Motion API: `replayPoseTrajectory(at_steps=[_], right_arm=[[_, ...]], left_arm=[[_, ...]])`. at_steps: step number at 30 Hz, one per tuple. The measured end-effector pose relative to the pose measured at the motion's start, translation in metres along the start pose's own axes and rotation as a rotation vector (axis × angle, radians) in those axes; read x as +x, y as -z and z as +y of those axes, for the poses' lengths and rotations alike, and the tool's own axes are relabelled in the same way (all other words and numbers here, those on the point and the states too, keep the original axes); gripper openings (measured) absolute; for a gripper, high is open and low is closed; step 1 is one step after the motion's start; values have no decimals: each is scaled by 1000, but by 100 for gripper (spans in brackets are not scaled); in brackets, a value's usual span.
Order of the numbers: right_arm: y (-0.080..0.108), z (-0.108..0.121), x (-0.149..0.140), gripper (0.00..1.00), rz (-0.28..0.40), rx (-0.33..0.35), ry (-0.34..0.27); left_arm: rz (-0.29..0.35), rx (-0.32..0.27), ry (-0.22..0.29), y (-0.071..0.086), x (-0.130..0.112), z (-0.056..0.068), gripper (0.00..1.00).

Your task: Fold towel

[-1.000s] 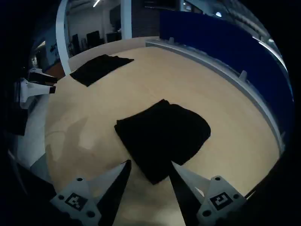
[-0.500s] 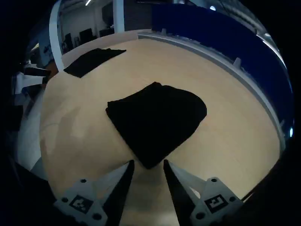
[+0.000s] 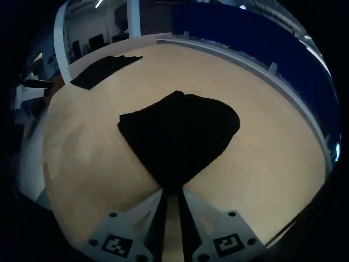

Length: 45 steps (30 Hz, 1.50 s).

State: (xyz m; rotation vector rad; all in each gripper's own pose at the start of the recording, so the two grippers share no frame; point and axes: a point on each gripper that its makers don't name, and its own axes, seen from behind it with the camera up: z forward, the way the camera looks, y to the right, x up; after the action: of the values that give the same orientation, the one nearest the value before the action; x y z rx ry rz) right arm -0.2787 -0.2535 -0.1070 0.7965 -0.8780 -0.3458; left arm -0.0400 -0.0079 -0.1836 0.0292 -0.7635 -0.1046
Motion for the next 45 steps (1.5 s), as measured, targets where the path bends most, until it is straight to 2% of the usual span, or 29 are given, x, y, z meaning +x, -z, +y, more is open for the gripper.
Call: replayPoseTrajectory(at_steps=[4,9,15,27,32,36,45], right_arm=[[1,-1,0,6,6,-4,2],[4,1,6,5,20,-12,5],[21,8,34,4,63,-22,20],[83,33,130,4,166,-55,100],[111,45,157,4,205,-71,107],[130,57,165,4,220,-83,98],[169,108,149,4,214,-151,53]], left_arm=[[1,1,-5,0,1,0,93],[2,-3,-7,2,2,1,93],[8,-10,-9,2,4,3,93],[54,-21,-3,3,23,8,93],[68,-25,-1,4,29,10,93],[77,-32,2,4,33,13,93],[90,-45,-7,5,42,20,93]])
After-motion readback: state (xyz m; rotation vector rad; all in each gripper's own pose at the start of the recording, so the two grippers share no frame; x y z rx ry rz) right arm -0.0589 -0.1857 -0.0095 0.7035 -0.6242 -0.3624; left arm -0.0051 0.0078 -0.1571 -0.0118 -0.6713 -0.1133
